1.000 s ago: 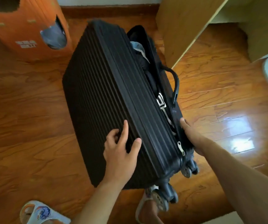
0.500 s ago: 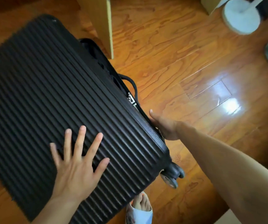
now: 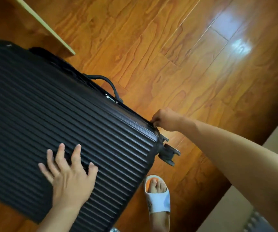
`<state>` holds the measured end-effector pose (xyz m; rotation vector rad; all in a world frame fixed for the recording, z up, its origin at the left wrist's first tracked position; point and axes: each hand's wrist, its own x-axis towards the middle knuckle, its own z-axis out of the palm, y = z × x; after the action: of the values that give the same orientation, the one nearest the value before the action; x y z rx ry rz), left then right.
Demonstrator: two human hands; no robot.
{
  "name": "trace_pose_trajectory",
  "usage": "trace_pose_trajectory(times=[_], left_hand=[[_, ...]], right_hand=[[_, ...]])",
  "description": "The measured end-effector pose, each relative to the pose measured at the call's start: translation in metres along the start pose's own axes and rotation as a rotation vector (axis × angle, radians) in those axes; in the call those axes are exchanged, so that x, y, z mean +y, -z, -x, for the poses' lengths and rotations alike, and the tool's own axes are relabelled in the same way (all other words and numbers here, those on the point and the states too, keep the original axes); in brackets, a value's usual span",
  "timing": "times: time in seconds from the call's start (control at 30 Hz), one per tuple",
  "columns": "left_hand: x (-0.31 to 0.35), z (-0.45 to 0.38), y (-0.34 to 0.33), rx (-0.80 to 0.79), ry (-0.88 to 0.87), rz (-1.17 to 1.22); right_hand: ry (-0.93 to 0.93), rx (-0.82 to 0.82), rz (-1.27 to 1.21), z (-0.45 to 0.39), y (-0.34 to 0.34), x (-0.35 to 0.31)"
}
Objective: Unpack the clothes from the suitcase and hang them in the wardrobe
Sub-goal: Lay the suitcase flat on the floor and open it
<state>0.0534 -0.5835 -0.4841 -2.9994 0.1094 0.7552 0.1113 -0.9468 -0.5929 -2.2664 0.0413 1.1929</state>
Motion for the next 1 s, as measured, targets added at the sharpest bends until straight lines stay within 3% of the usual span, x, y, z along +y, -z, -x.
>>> trace_pose_trajectory(times=[0.1,0.17,0.23,0.33,0.53,0.83,1.0], left_hand=[[0.048,-0.015,0.027,0.127,-0.386,0.021],[0.086,-0.037,0.035,0.080,-0.642,-0.059],[0.109,-0.060,0.033,0.013,-0.744,-0.208],[0.108,-0.076,0.027,-0.017,-0.766,-0.367],[0.107,-0.077,0.031,-0.044,-0.776,-0.376],[0.111,-0.077,0.029,-0.038,-0.774,-0.347],[0.108,-0.077,0.027,-0.045,-0.768,-0.333]], right_hand=[[0.078,0.075,0.145,0.010,-0.003,0.006],[0.178,0.117,0.265,0.018,-0.007,0.015],[0.296,0.167,0.363,0.029,-0.010,0.027],[0.406,0.272,0.368,0.040,-0.021,0.042],[0.411,0.402,0.219,0.045,-0.046,0.054],[0.258,0.524,0.098,0.058,-0.092,0.061],[0.220,0.600,-0.176,0.081,-0.137,0.050]])
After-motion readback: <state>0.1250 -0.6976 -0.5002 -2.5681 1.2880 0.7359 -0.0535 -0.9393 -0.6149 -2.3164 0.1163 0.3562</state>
